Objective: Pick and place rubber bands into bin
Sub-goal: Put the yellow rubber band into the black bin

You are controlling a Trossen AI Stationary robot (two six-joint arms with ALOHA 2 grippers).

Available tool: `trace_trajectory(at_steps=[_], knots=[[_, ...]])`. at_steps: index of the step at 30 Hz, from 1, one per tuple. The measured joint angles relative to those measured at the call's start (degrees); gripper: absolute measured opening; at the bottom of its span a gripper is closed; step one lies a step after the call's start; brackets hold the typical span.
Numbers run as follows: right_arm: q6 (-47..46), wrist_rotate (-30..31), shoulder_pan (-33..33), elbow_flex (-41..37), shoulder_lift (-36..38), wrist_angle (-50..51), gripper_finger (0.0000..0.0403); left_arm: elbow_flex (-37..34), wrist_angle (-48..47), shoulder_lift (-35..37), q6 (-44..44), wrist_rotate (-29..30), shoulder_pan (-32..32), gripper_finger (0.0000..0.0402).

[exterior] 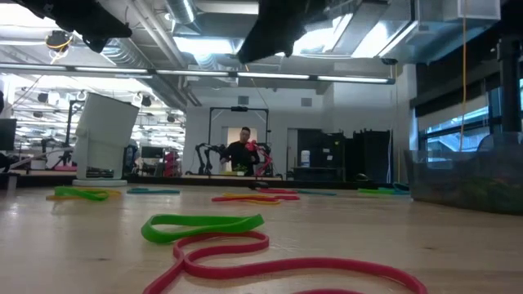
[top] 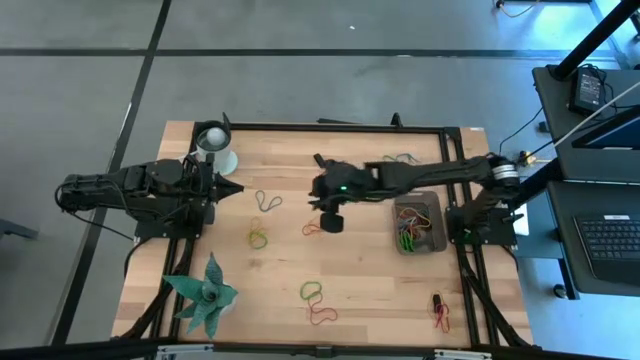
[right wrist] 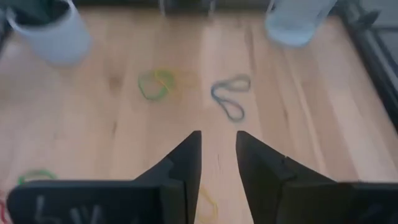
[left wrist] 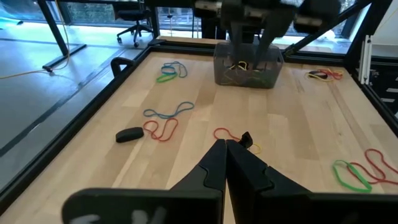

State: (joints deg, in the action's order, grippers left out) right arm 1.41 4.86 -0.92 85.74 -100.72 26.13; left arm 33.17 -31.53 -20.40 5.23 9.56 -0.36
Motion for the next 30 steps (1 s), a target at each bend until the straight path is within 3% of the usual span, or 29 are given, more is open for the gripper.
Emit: trace_trajectory(at_steps=[7,12,17,30], knots=[[-2.89,0.01,2.24,13.68,-10.34,24.36,0.0104,0.0,-0.02,0.0,0.0,-0.99,0.0,0.0003],[-2.48,0.03,3.85,14.9,-15.16,32.89,0.0104,0.0,-0.06,0.0,0.0,-1.57,0.0,0.0003],[0.46,0.05,4.76,11.57,-17.02,33.28,0.0104,0.0,-0.09,0.01,0.0,-1.57,0.0,0.0005],[0.84,-4.02,5.36,9.46,-20.23,21.0,0.0104,0.0,-2.17,0.0,0.0,-1.57,0.0,0.0005]])
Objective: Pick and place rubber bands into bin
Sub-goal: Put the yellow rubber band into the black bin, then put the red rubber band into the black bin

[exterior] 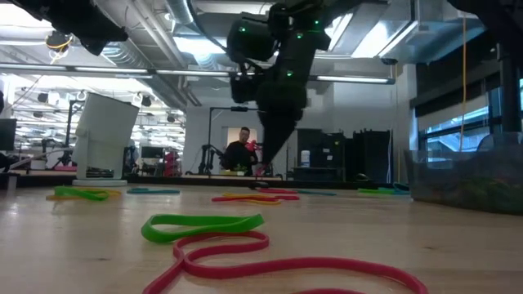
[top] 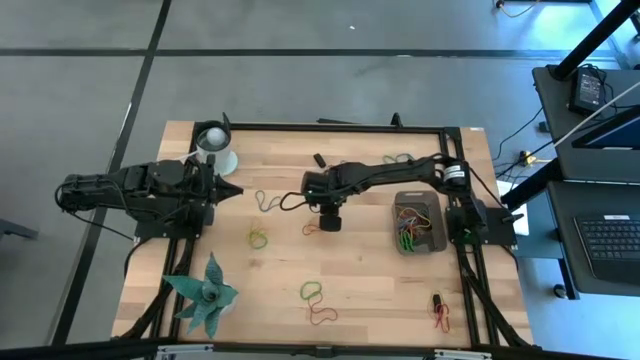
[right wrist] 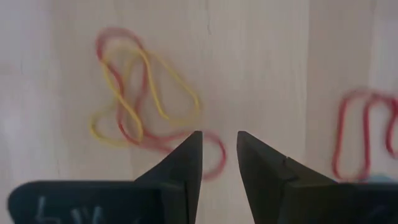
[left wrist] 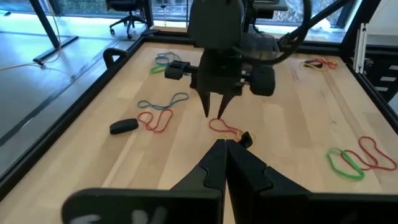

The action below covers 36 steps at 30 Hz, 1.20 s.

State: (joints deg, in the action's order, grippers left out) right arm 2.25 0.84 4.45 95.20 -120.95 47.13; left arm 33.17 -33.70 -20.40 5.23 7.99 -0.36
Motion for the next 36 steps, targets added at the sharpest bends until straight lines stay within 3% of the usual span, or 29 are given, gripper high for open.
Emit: trace_trajectory(at_steps=[7,18,21,26,36], knots=[[5.51,-1.36,-0.78,0.02,-2.6,-2.14,0.0104,0.0,-0.09,0.04,0.0,0.0,0.0,0.0005],[5.6,-2.16,-1.65,0.38,-8.23,-5.47,0.0103,0.01,-0.89,0.01,0.02,0.02,0.0,0.0002],[5.59,-2.08,-1.66,0.37,-8.93,-5.3,0.0086,0.0,-0.89,0.0,0.02,-0.03,0.0,0.0003],[5.56,-2.03,-1.6,0.37,-8.91,-4.75,0.0012,0.0,-0.91,0.0,0.02,-0.15,0.0,0.0006],[1.01,-0.88,-1.77,4.22,-2.82,1.57,0.0002,0.0,-0.89,0.0,-3.05,-0.15,0.0,0.0004]])
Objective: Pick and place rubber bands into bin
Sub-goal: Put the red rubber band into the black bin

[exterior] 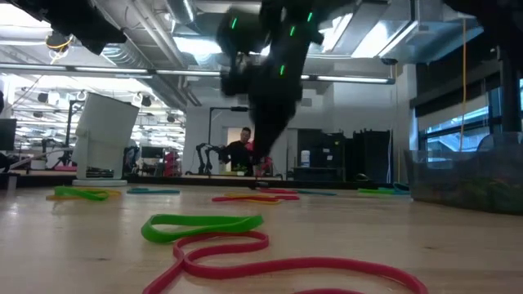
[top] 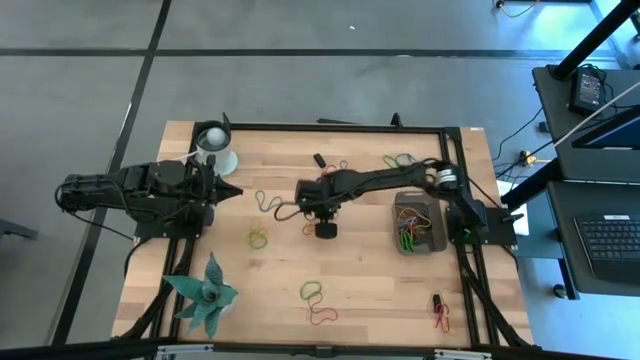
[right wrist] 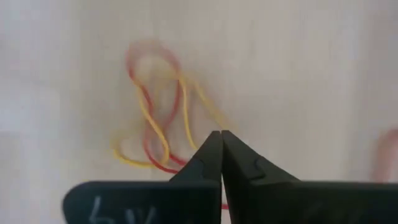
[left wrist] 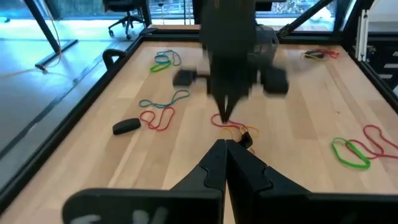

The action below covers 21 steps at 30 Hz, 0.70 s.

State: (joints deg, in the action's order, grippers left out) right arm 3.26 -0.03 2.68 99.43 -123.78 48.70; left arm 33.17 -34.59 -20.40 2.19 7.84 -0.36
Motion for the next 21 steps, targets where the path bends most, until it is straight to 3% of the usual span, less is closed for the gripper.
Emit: trace_trajectory(at_steps=[9,13,21], knots=[[-4.9,3.44,0.17,0.12,8.2,0.95,0.0001,0.0,0.07,0.01,-6.53,0.17,0.0,0.0002],[-6.13,5.5,0.17,-0.02,8.14,0.52,0.0002,0.0,0.07,0.0,-6.7,1.79,0.0,0.0003],[-10.54,5.97,1.41,-7.27,7.73,-0.14,0.0049,0.0,0.31,0.0,-9.02,2.73,0.0,0.0003]])
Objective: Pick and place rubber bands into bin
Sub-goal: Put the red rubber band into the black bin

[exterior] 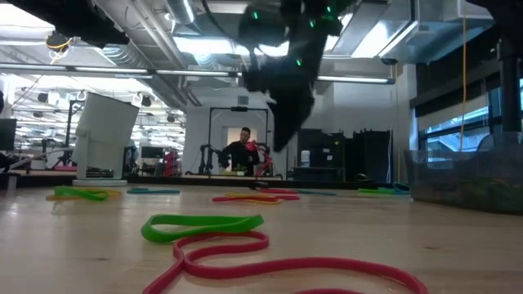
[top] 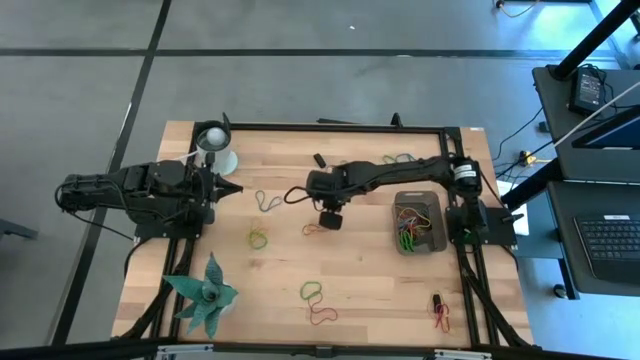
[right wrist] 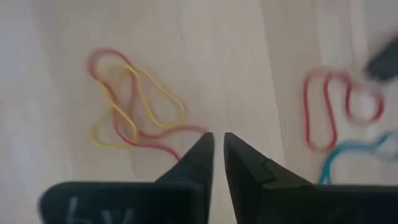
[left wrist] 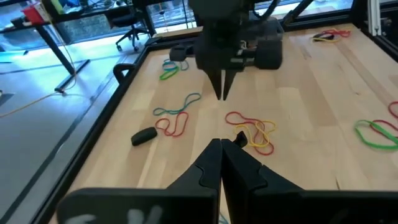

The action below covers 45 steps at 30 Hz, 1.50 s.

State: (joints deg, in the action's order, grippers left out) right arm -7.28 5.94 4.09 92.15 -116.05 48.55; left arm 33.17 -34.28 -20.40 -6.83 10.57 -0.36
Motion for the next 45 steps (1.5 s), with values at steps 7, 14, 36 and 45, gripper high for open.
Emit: trace_trajectory(at_steps=[7,14,36,45], knots=[[-1.49,0.02,1.87,-9.97,0.02,-8.6,0.0112,0.0,0.0,0.0,0.02,0.39,0.0,0.0004],[-1.52,-1.56,1.92,-18.05,0.25,-20.99,0.015,0.01,0.02,0.0,1.22,0.32,0.0,0.0002],[-1.08,-3.71,-1.33,-19.73,4.01,-18.29,0.0003,0.0,-0.02,0.01,8.15,0.3,0.0,0.0005],[-1.65,-0.6,-1.28,-17.87,18.29,-17.55,0.0001,0.0,0.19,0.0,8.15,0.31,0.0,0.0005]])
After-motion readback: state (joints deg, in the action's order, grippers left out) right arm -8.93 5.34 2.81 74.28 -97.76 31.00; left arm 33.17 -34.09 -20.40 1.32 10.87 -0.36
